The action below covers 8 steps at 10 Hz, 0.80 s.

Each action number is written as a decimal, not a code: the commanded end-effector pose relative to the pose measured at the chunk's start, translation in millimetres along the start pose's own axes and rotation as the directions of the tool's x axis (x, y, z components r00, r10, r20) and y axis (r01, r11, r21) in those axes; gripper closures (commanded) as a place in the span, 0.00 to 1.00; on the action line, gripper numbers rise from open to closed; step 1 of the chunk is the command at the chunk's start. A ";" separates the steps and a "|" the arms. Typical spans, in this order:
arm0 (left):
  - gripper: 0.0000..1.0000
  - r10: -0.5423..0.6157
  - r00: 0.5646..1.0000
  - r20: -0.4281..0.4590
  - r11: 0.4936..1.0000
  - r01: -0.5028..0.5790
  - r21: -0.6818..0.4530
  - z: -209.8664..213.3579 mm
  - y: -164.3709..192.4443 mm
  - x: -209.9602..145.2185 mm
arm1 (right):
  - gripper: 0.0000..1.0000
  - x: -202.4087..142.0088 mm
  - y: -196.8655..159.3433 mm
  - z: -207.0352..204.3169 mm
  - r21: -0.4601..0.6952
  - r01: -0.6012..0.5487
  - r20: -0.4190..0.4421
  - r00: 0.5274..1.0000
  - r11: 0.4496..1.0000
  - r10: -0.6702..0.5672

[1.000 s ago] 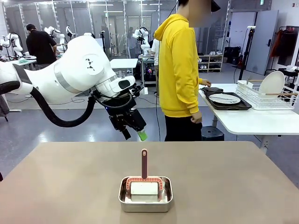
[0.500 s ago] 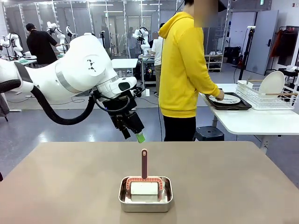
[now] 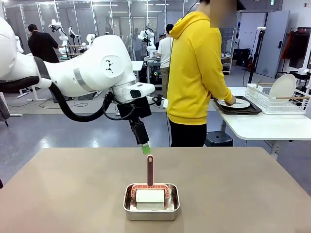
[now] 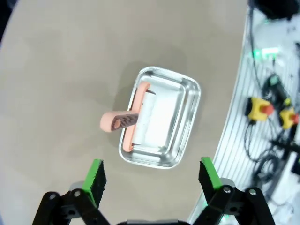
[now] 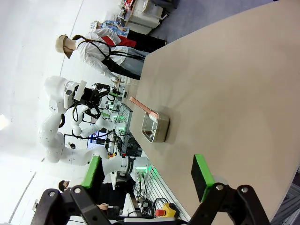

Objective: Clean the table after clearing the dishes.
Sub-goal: When the right (or left) Handle tray is removed, use the right hand (or left hand) to clean the right (or left) side of the table with the Lint Roller.

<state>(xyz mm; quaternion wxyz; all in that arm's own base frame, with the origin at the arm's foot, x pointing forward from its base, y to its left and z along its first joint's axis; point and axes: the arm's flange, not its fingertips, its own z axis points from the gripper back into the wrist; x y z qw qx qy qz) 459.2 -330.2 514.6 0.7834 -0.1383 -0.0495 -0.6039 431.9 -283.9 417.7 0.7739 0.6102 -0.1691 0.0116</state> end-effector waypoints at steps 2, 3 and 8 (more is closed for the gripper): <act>0.00 -0.221 0.963 -0.156 0.971 0.231 0.052 -1.0 10.3 22.8 | 0.05 -3.7 5.5 -3.7 0.002 0.005 0.010 1.000 1.000 -0.005; 0.00 -0.259 0.949 -0.179 0.961 0.273 0.055 -7.2 13.5 31.8 | 0.05 -3.7 5.5 -3.7 0.002 0.005 0.010 1.000 1.000 -0.005; 0.00 -0.246 0.956 -0.160 0.969 0.246 -0.023 -37.2 38.0 45.1 | 0.05 -3.7 5.5 -3.7 0.002 0.005 0.010 1.000 1.000 -0.005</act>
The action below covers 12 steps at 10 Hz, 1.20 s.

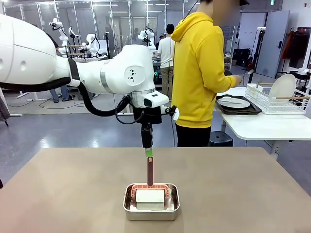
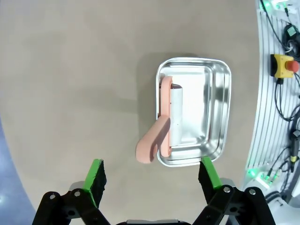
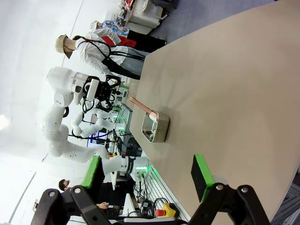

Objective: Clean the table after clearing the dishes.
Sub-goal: When the right (or left) Handle tray is removed, use the right hand (or left hand) to clean the right (or left) side of the table with the Lint Roller.

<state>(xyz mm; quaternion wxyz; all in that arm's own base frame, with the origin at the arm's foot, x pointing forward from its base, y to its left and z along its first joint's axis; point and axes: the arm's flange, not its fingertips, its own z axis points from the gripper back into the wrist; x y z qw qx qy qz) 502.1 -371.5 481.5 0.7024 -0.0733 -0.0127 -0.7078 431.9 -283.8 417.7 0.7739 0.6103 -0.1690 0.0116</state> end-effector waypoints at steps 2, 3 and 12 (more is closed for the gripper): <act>0.00 0.003 1.000 -0.031 1.000 -0.004 -0.030 -11.0 9.8 8.1 | 0.05 -3.7 5.5 -3.7 0.002 0.005 0.010 1.000 1.000 -0.005; 0.00 0.009 0.999 -0.041 0.999 -0.011 -0.046 -17.2 14.1 10.4 | 0.05 -3.7 5.5 -3.7 0.002 0.005 0.010 1.000 1.000 -0.005; 0.00 0.029 0.995 -0.098 0.993 -0.040 -0.110 -58.4 8.6 17.0 | 0.05 -3.7 5.5 -3.7 0.002 0.005 0.010 1.000 1.000 -0.005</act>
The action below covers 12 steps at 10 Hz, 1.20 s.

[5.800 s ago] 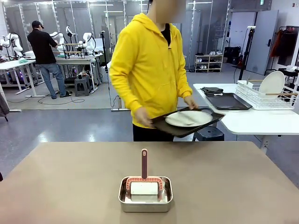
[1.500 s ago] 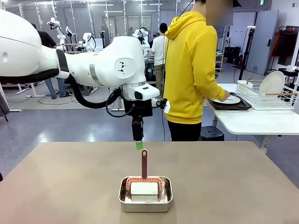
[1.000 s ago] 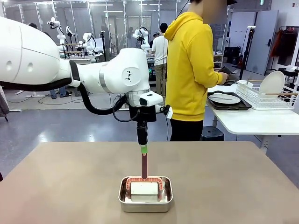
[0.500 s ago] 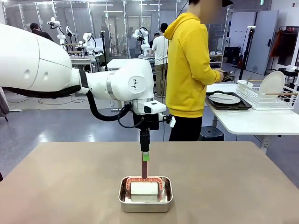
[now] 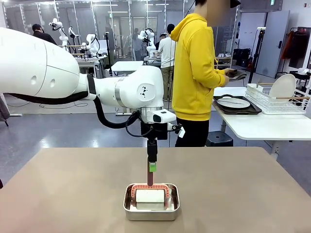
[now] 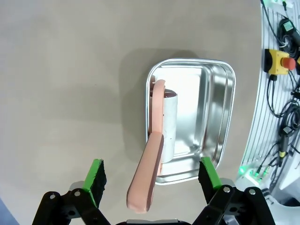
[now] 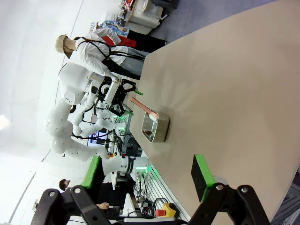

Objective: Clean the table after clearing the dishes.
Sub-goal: When the right (or left) Handle tray is removed, use the right hand (or left hand) to clean the right (or left) side of the table with the Lint Roller.

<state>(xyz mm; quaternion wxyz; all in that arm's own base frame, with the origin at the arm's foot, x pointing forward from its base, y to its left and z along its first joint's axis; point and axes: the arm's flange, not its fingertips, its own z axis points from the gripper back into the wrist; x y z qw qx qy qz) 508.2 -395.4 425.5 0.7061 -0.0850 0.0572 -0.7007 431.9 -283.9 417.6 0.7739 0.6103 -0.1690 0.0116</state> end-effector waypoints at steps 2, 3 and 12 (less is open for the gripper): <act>0.00 -0.001 1.000 -0.029 1.000 0.001 0.004 -3.3 -5.2 0.9 | 0.05 -3.7 5.5 -3.7 0.002 0.005 0.010 1.000 1.000 -0.005; 0.06 0.000 1.000 -0.031 1.000 0.000 0.002 -4.1 -6.0 -0.5 | 0.05 -3.7 5.5 -3.7 0.002 0.005 0.010 1.000 1.000 -0.005; 0.74 -0.012 0.999 -0.051 1.000 0.012 0.007 -8.5 -13.4 -11.8 | 0.05 -3.7 5.5 -3.7 0.002 0.005 0.010 1.000 1.000 -0.005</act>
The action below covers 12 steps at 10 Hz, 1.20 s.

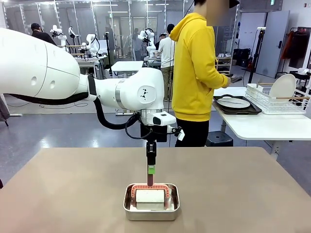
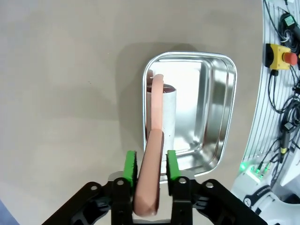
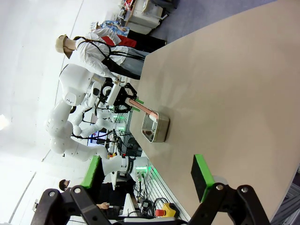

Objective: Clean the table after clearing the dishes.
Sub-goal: When the right (or left) Handle tray is removed, use the right hand (or left hand) to clean the right (or left) side of the table with the Lint Roller.

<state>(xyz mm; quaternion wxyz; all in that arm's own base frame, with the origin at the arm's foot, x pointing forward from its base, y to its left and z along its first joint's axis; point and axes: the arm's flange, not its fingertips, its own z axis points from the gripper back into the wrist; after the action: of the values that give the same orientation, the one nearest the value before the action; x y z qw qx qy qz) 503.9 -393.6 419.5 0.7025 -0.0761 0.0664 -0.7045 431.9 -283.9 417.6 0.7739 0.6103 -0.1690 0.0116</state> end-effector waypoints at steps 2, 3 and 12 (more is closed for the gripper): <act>0.91 0.002 0.999 -0.033 1.000 -0.002 0.011 -0.2 -10.3 -10.9 | 0.05 -3.7 5.5 -3.7 0.002 0.005 0.010 1.000 1.000 -0.005; 1.00 0.000 1.000 -0.029 1.000 0.000 0.000 -0.8 -10.3 -11.7 | 0.05 -3.7 5.5 -3.7 0.002 0.005 0.010 1.000 1.000 -0.005; 1.00 0.327 0.939 0.106 0.934 -0.338 0.117 100.5 -79.9 -37.3 | 0.05 -3.7 5.5 -3.7 0.002 0.005 0.010 1.000 1.000 -0.005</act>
<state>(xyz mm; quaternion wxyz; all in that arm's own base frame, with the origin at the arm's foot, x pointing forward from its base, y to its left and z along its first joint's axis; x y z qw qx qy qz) 464.1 -372.7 528.4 0.7923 -0.0414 0.0124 -0.6086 431.7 -284.0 417.7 0.7739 0.6102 -0.1692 0.0115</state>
